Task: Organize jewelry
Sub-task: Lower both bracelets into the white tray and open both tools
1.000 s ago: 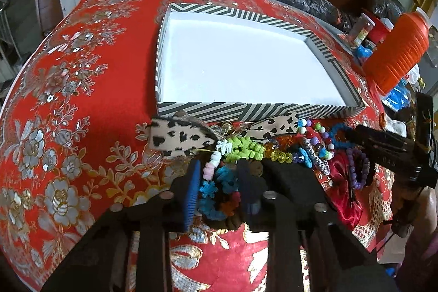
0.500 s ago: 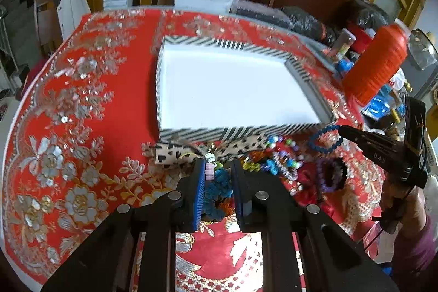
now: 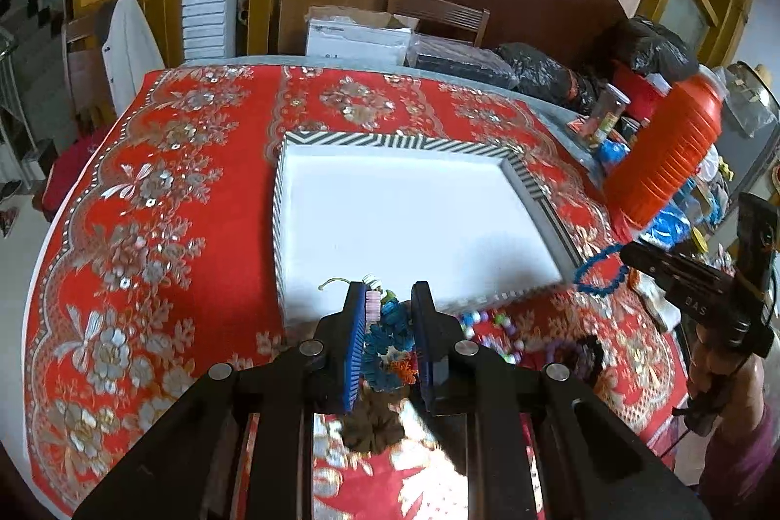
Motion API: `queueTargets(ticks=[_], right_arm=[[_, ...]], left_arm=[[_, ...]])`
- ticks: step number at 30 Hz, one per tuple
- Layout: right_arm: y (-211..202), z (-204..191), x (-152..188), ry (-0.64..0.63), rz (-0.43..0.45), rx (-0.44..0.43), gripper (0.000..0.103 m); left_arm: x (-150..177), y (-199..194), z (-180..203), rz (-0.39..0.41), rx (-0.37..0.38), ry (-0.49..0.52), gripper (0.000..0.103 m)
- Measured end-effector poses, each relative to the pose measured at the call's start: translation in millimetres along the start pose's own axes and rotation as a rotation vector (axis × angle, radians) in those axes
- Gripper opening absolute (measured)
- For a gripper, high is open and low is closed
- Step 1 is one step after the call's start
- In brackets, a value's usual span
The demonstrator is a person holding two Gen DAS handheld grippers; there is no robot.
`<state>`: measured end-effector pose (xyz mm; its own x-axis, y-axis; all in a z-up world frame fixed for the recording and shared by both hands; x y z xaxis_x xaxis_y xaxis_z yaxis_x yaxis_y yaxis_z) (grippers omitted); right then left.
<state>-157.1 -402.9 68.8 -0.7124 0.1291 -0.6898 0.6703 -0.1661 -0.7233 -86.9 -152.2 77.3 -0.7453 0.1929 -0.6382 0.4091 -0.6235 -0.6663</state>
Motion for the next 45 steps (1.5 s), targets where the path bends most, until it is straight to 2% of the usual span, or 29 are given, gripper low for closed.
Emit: queueTargets(ticks=[7,11,17,21,26,28,31,33,36,38,45], right_arm=[[27.7,-7.1,-19.6,-0.012,-0.022,0.022,0.011],[51.5,-18.7,-26.0,-0.004,-0.056,0.001,0.011],[86.2,-28.1,-14.5,0.019,-0.123,-0.024,0.011],[110.9,-9.6,0.7,0.047,-0.192,0.028,0.011],[121.7,4.0,11.6,0.043,-0.221,0.077,0.011],[124.4,3.9,13.9,0.032,-0.232,0.085,0.013],[121.4,0.3,14.4,0.026,-0.230,0.069,0.025],[117.1,-3.6,14.2,0.023,-0.220,0.058,0.035],[109.6,-5.2,13.1,0.027,-0.204,0.057,0.043],[104.1,-5.3,13.0,0.020,-0.195,0.070,0.047],[76.2,-3.4,13.7,0.031,-0.156,0.066,0.053]], left_arm=[[-16.4,34.1,-19.0,-0.004,-0.046,-0.033,0.005],[-18.8,62.1,-31.1,-0.031,-0.065,-0.057,0.005],[-13.3,93.1,-43.7,-0.062,-0.072,-0.074,0.005],[-1.2,106.6,-52.6,-0.094,-0.079,-0.069,0.005],[7.6,116.6,-61.9,-0.117,-0.062,-0.091,0.005],[8.4,118.2,-62.6,-0.121,-0.045,-0.094,0.008],[8.3,117.8,-61.0,-0.121,-0.037,-0.092,0.015],[8.3,115.0,-61.0,-0.115,-0.039,-0.101,0.015],[7.5,109.0,-61.2,-0.102,-0.045,-0.108,0.016],[7.0,103.7,-59.2,-0.097,-0.055,-0.105,0.017],[5.5,81.8,-43.1,-0.062,-0.089,-0.059,0.017]])
Point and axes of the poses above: each gripper's, at about its wrist camera, not at the fingertips, and y roughly the way its jaws point, z to its right, x to its underside, the point moved 7 cm from there along y, roughly the way its jaws point, and after that the axes turned 13 degrees about x, right-handed, at the moved point
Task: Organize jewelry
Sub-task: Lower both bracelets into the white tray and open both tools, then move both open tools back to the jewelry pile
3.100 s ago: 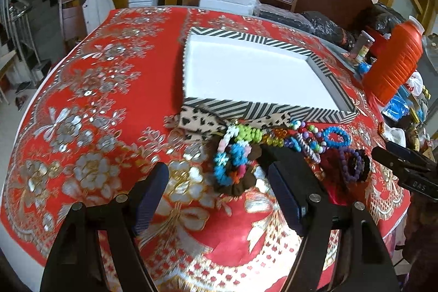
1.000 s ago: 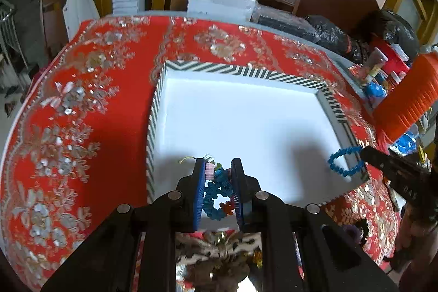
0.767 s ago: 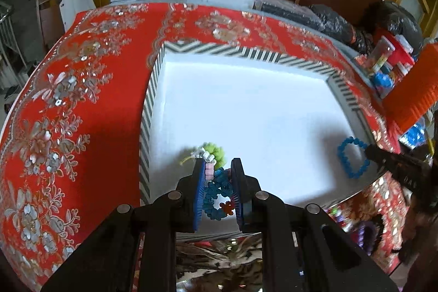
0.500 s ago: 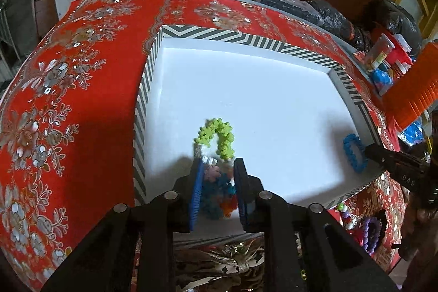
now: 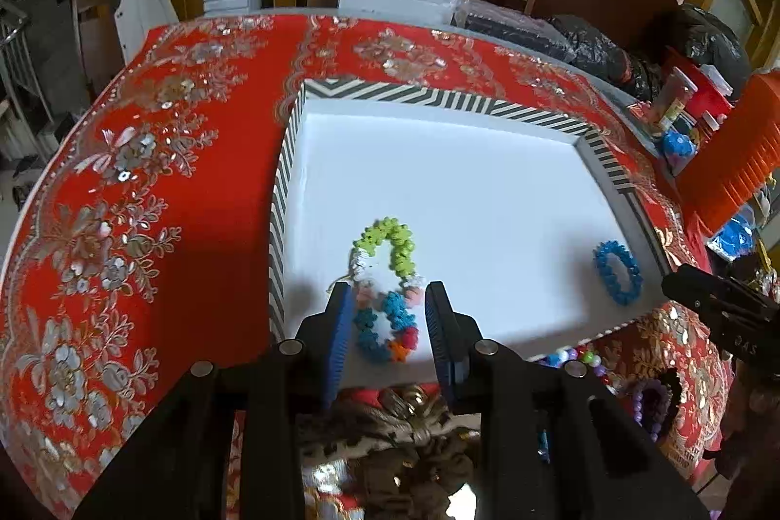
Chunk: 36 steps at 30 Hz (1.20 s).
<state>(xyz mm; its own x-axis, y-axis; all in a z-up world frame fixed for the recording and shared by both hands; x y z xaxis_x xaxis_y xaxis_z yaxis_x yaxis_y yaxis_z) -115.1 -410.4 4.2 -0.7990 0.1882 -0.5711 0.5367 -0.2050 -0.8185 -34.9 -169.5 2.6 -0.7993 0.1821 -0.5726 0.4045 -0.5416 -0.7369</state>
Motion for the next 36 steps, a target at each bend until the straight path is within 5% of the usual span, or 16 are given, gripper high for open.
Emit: queueTargets(ticks=[19,36], right_arm=[[-65.4,-5.1,38.6,-0.009,0.060,-0.014,0.059],[-91.2,3.4,84.9,-0.019,0.050,-0.020,0.063]], left_arm=[[27.5,-59.0,35.4,0.085,-0.082,0.083,0.017],[79.8,-76.9,63.7,0.010,0.061,0.030,0.017]])
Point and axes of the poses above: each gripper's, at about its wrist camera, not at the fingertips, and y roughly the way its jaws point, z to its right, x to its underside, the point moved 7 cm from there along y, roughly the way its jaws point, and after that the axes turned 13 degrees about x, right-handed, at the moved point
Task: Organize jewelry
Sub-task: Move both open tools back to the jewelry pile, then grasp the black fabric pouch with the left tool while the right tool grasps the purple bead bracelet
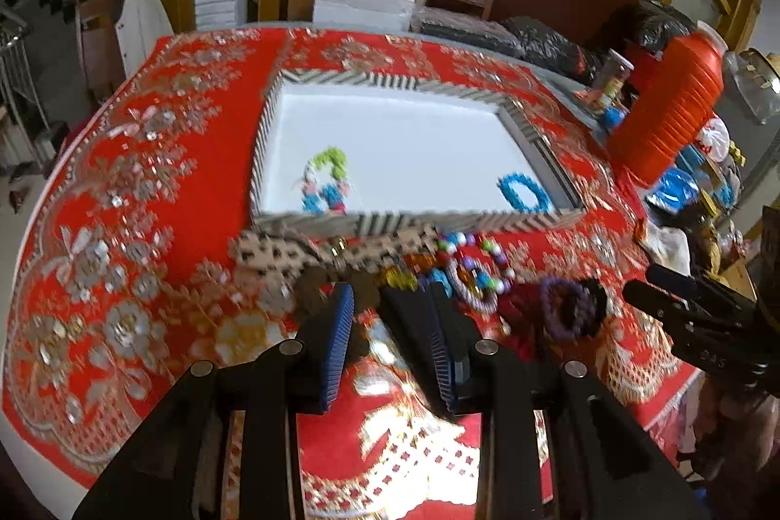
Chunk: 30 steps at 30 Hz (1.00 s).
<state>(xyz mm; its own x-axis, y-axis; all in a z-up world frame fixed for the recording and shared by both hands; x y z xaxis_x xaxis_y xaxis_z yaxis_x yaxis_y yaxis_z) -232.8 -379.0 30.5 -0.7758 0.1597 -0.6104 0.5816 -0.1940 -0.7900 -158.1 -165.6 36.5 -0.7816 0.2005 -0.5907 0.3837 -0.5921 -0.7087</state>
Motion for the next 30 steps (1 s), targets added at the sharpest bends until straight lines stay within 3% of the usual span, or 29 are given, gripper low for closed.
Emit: queueTargets(ticks=[10,19,24,28,30], right_arm=[[21.2,27.0,32.0,0.036,-0.070,0.023,0.063],[38.4,25.0,37.2,0.012,-0.083,0.031,0.063],[47.1,34.3,32.8,0.048,-0.094,0.035,0.055],[44.2,24.9,28.7,0.036,-0.083,-0.011,0.047],[44.8,15.6,26.5,0.016,-0.082,-0.032,0.034]], left_arm=[[33.9,36.5,6.6,-0.103,0.149,-0.118,0.017],[35.0,62.5,9.9,-0.110,0.163,-0.159,0.022],[35.2,70.5,10.0,-0.120,0.154,-0.154,0.022],[34.6,74.5,11.2,-0.119,0.145,-0.148,0.022],[34.8,75.6,12.9,-0.116,0.130,-0.133,0.022]])
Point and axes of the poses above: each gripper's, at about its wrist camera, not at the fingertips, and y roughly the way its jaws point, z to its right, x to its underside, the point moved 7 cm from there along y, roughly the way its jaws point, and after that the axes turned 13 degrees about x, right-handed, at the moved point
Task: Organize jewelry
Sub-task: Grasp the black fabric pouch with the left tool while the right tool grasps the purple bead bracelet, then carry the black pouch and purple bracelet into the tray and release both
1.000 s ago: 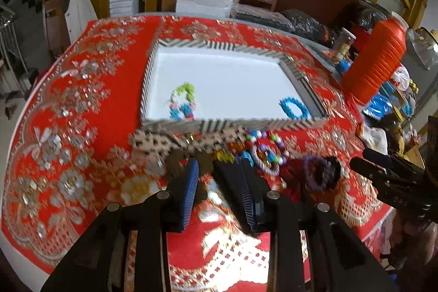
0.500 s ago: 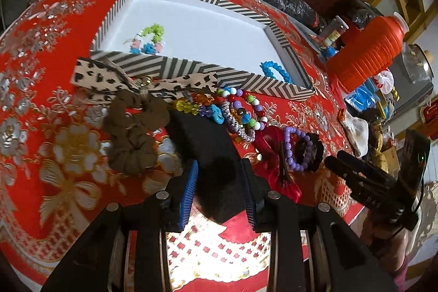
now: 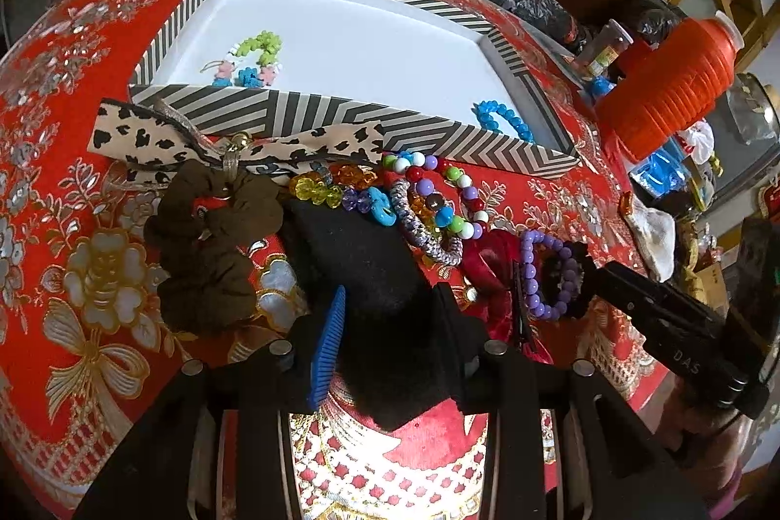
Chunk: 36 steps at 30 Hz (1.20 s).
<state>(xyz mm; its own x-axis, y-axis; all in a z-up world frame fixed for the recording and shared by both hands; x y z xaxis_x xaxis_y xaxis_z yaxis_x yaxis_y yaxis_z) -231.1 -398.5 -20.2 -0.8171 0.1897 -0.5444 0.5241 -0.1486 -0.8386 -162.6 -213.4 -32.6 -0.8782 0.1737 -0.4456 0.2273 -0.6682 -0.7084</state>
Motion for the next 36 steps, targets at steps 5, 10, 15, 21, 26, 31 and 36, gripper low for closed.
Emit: queueTargets(ticks=[5,10,15,21,26,31,36], right_arm=[[11.7,-21.7,-3.6,-0.037,-0.025,-0.034,0.026],[20.9,-27.3,-2.5,-0.024,-0.043,-0.065,0.011],[-4.6,-27.9,-10.0,-0.025,0.032,-0.093,0.009],[-36.9,-24.0,-25.2,-0.005,0.104,-0.122,0.009],[-60.6,-22.0,-37.7,-0.010,0.157,-0.129,0.009],[-74.2,-20.0,-44.3,-0.006,0.186,-0.128,0.009],[-82.2,-19.4,-47.9,-0.010,0.203,-0.130,0.009]], left_arm=[[-0.6,2.1,-0.1,0.010,-0.009,0.007,0.022],[-2.3,2.7,-2.4,0.019,0.018,-0.009,0.022],[-1.6,-3.3,-2.7,0.016,0.022,0.021,0.005],[0.6,-23.5,-0.1,0.025,0.037,0.039,0.000],[0.1,-43.8,13.2,0.038,0.054,0.083,0.000],[-2.0,-61.1,22.5,0.055,0.052,0.119,0.000],[-9.9,-76.0,24.6,0.087,0.046,0.124,0.000]])
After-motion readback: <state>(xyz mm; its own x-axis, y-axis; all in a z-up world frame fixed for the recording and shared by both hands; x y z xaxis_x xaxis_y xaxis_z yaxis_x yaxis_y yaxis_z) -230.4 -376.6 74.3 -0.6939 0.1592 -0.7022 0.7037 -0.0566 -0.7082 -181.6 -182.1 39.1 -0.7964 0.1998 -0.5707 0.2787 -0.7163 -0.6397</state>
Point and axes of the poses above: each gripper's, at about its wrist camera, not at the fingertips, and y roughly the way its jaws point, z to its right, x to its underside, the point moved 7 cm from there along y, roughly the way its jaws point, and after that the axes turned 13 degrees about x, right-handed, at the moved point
